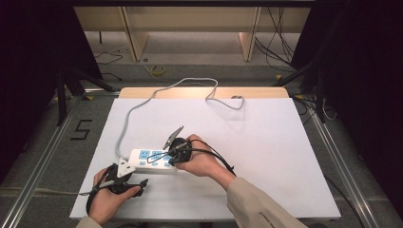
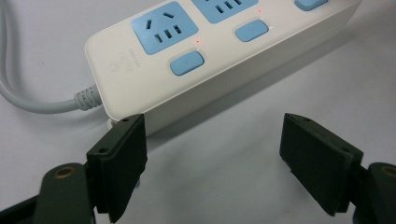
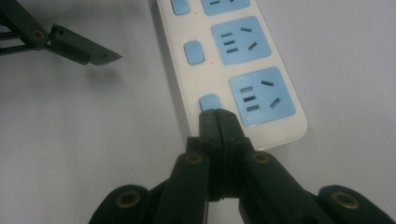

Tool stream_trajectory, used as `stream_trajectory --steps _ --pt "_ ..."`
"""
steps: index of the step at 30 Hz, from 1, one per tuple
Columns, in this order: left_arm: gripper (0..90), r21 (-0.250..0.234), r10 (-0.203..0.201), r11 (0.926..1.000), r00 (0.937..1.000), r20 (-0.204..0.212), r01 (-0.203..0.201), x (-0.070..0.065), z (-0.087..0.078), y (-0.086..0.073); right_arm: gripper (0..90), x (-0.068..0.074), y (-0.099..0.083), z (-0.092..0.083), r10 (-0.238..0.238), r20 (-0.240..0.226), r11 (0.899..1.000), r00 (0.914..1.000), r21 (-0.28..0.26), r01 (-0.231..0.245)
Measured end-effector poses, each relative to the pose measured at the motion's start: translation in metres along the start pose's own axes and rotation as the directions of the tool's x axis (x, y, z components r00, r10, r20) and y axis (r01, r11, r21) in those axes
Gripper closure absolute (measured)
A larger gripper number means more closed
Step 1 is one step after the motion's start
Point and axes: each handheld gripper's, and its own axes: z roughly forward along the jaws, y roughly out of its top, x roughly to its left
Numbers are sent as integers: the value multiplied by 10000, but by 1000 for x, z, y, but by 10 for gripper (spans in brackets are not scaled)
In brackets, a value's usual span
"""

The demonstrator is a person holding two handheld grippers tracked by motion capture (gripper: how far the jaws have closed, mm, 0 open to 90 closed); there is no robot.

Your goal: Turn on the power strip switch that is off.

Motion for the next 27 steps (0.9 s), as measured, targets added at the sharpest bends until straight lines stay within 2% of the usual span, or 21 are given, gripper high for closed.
stream_trajectory --steps 19,27 --pt "230 19 6 10000 10000 36 -6 0 0 0 900 0 10 11 -139 23 9999 9999 15 138" --pt "230 55 32 10000 10000 40 -32 0 0 0 900 -3 11 14 89 20 10000 10000 -21 -89"
